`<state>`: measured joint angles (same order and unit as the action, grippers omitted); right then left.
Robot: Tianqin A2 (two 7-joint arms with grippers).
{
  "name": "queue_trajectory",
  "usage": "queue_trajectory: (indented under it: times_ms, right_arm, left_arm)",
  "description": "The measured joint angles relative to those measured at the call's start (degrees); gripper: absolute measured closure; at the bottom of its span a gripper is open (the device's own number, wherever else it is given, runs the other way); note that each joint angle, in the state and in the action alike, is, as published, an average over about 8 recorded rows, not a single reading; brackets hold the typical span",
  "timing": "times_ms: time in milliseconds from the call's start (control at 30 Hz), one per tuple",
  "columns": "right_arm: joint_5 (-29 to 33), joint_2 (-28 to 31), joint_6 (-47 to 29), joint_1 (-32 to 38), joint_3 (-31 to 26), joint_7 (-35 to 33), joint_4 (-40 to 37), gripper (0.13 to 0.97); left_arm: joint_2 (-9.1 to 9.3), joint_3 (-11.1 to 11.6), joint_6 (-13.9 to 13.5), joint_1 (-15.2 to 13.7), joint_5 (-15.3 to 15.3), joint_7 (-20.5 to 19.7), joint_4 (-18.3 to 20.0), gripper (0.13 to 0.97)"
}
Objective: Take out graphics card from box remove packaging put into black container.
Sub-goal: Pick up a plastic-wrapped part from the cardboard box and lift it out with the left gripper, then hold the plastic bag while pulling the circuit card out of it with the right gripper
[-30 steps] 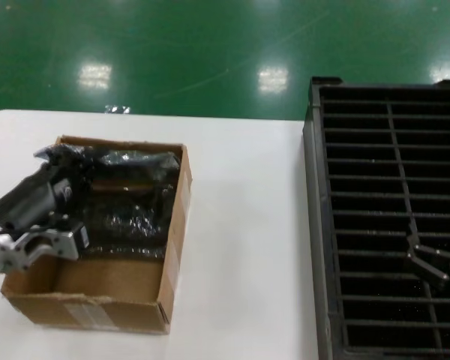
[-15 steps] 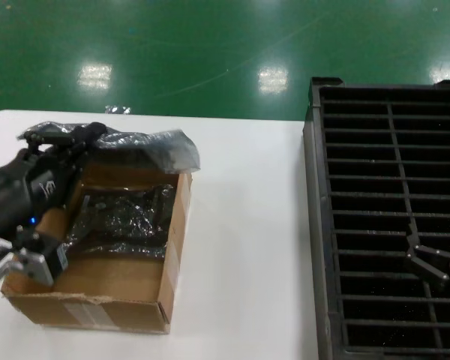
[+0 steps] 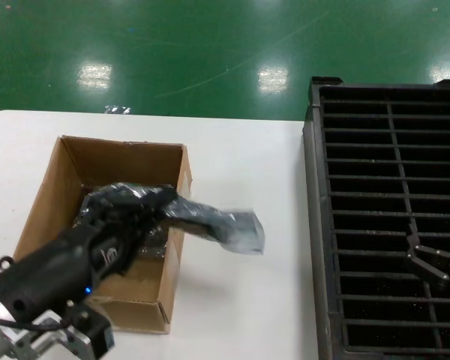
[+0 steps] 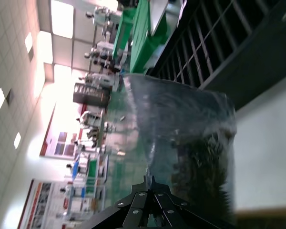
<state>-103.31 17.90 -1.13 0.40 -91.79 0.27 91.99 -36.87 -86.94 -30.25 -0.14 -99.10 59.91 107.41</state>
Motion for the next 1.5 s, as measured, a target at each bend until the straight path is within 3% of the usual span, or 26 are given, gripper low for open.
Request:
queue_trajectory:
  times_ms: [200, 433, 667, 867, 1100, 1500]
  right_arm:
    - [0.0, 0.0, 0.0, 0.0, 0.0, 0.0, 0.0, 0.129]
    - [-0.2, -0.9, -1.5, 0.2, 0.9, -1.3, -0.3, 0.129]
    - [-3.4, -4.7, -12.3, 1.2, 3.7, -9.4, -1.5, 0.131]
    - [-4.4, -4.2, -18.8, 2.0, 0.1, -10.5, -0.8, 0.135]
    - [-2.6, -2.8, -18.8, 3.3, -4.7, -7.4, 0.2, 0.190]
    - [-2.3, -2.7, -18.6, 3.5, -5.1, -7.1, 0.2, 0.351]
  left_arm:
    - [1.28, -0.9, -1.4, 0.8, -0.9, 1.5, 0.7, 0.958]
    - [1.52, -1.1, -1.5, 0.9, -1.0, 1.7, 0.8, 0.958]
    - [1.52, -1.1, -1.5, 0.9, -1.0, 1.7, 0.8, 0.958]
    - [1.52, -1.1, -1.5, 0.9, -1.0, 1.7, 0.8, 0.958]
    - [1.52, -1.1, -1.5, 0.9, -1.0, 1.7, 0.8, 0.958]
    - [1.52, -1.1, -1.5, 0.9, -1.0, 1.7, 0.8, 0.958]
